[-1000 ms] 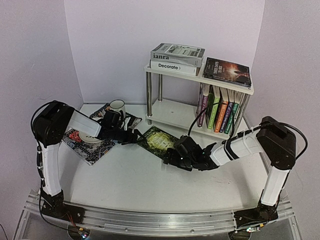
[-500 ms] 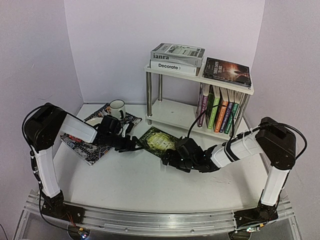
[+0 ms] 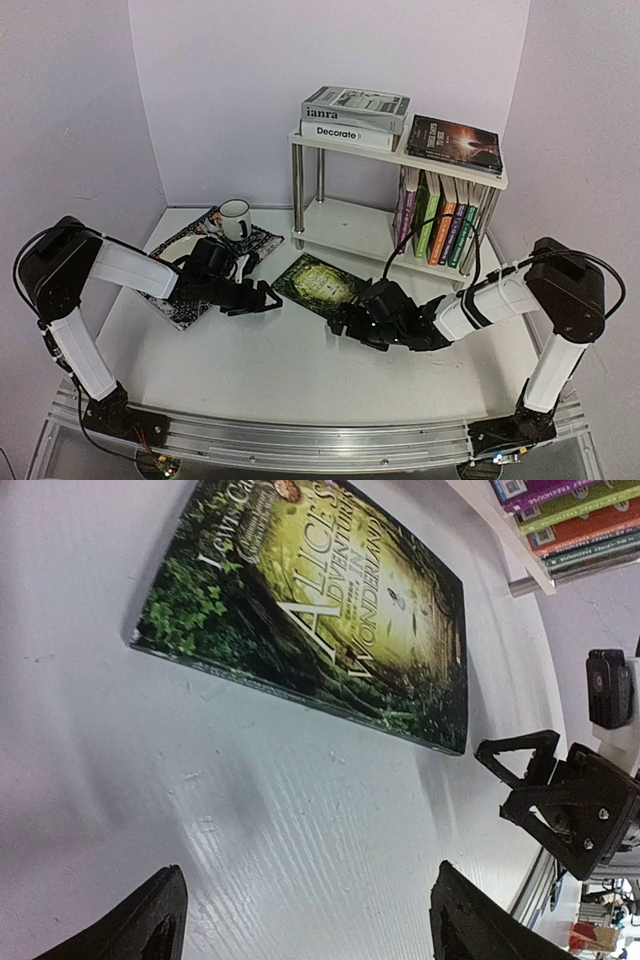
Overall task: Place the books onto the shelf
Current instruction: Move the book to the center of the board.
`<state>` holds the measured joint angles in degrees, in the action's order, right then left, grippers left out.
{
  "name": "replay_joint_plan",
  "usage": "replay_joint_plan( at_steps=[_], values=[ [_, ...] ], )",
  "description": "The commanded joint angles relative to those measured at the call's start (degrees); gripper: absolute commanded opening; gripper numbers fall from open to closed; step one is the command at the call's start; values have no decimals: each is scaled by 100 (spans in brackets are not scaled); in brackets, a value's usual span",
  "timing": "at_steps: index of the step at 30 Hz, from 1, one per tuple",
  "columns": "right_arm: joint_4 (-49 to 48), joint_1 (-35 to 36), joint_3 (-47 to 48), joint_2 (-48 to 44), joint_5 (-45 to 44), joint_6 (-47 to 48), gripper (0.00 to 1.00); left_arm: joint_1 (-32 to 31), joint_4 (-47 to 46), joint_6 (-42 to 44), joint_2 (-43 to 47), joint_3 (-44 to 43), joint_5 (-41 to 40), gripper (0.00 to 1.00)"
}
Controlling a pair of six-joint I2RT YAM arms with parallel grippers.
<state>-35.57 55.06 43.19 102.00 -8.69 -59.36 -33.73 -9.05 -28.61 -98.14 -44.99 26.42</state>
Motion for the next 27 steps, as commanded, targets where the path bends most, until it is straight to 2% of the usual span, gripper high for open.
replay_joint_plan(
  at_steps=[1, 6, 15, 20, 23, 27],
  values=[
    [244, 7, 74, 24, -253, -307, 96, 377, -65, 172, -232, -585, -28, 85],
    [242, 5, 253, 181, -334, -394, 96, 541, -33, 479, -795, -1394, -264, 84],
    [255, -110, 302, 218, -686, -535, 96, 615, -5, 563, -2047, -2587, -24, 83],
    [270, -193, 522, 370, -643, -473, 93, 613, 17, 480, -2366, -2913, 238, 82],
    [270, -231, 772, 569, -487, -420, 90, 605, 17, 352, -2430, -2982, 361, 82],
    [254, -252, 956, 754, -368, -466, 89, 549, 17, 229, -2420, -2929, 513, 81]
  ],
)
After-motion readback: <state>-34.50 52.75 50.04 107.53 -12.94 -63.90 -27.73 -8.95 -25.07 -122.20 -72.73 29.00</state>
